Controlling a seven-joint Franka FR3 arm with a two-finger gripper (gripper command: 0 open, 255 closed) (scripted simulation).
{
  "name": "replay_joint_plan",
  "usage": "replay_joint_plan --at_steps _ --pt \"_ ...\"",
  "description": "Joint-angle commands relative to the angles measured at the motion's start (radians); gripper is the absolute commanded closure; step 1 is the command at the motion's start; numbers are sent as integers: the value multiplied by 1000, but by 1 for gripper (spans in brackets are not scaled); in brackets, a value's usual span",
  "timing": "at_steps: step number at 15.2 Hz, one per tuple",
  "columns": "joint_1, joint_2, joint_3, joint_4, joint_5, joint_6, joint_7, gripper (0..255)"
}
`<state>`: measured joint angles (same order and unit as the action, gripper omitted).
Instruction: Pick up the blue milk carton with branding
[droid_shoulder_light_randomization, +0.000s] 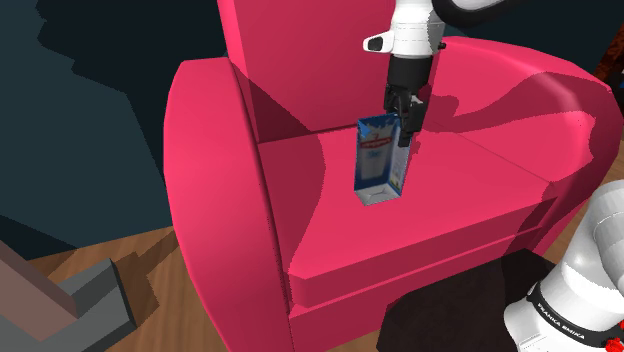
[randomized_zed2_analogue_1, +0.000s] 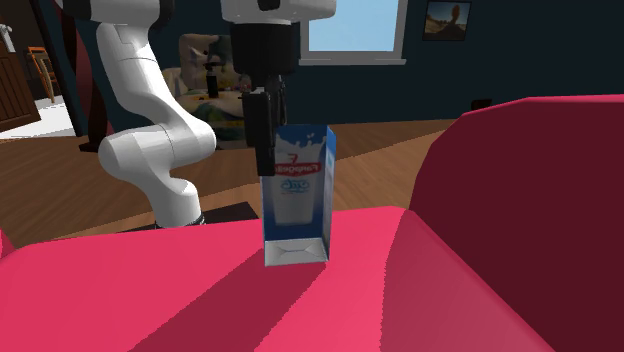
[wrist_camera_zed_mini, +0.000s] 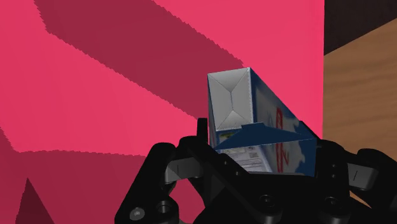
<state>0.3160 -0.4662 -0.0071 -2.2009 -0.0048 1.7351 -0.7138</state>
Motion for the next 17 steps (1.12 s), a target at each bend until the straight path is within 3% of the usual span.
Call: replay_joint_plan --at_steps 1,17 --pt "-1 4 0 14 -1 -11 0 255" --pt "0 38 0 236 0 -199 -1 255"
